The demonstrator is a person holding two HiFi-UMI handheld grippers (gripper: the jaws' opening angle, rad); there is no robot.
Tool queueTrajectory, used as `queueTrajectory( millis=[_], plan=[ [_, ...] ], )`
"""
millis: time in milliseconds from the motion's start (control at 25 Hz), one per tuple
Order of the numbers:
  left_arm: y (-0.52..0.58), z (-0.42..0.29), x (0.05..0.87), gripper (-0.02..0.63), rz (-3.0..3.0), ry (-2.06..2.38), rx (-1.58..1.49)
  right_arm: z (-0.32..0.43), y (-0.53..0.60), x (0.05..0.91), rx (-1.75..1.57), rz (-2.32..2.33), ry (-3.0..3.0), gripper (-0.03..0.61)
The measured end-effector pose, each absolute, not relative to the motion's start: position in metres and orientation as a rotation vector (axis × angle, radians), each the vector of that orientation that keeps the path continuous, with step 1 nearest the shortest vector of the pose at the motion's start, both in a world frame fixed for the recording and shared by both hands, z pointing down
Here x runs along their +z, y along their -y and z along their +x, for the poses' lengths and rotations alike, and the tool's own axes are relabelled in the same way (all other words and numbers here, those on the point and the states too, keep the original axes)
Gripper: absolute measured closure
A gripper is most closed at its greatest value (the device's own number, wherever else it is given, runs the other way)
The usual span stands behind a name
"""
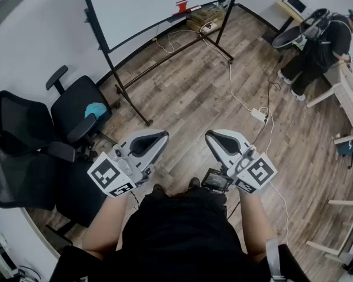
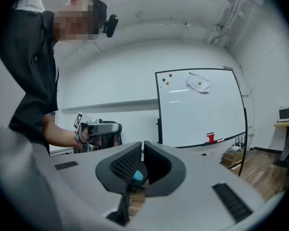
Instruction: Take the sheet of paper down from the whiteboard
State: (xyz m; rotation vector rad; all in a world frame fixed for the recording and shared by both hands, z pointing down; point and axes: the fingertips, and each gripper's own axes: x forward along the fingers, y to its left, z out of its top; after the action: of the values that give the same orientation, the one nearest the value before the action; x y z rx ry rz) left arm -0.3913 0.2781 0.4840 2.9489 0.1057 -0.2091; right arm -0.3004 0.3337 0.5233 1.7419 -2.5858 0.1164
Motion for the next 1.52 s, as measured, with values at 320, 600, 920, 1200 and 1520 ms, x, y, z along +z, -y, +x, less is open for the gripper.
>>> queueTrajectory(
  millis=[320, 600, 920, 1200, 1520],
  plan=[
    [-0.296, -0.319, 0.504, 0.604, 2.961, 0.0, -0.166, -0.245, -0.358, 0.526, 0.049, 1.732, 2.6, 0.549],
    [-0.307, -0.281, 0.523, 0.604, 2.935, 0.109, -0.121, -0.198, -0.371, 0.526, 0.037, 1.739, 2.634, 0.549],
    [-0.322, -0.27, 0.54, 0.604, 2.915, 0.167, -0.069, -0.162, -0.373, 0.563, 0.155, 1.759, 2.626, 0.549],
    [-0.305, -0.247, 0.556, 0.603, 2.884, 0.2, 0.046, -0.137, -0.354, 0.594, 0.321, 1.736, 2.633, 0.549],
    [-0.203, -0.201, 0.548, 0.604, 2.866, 0.155, -0.078, -0.109, -0.266, 0.571, 0.271, 1.72, 2.572, 0.549]
  ],
)
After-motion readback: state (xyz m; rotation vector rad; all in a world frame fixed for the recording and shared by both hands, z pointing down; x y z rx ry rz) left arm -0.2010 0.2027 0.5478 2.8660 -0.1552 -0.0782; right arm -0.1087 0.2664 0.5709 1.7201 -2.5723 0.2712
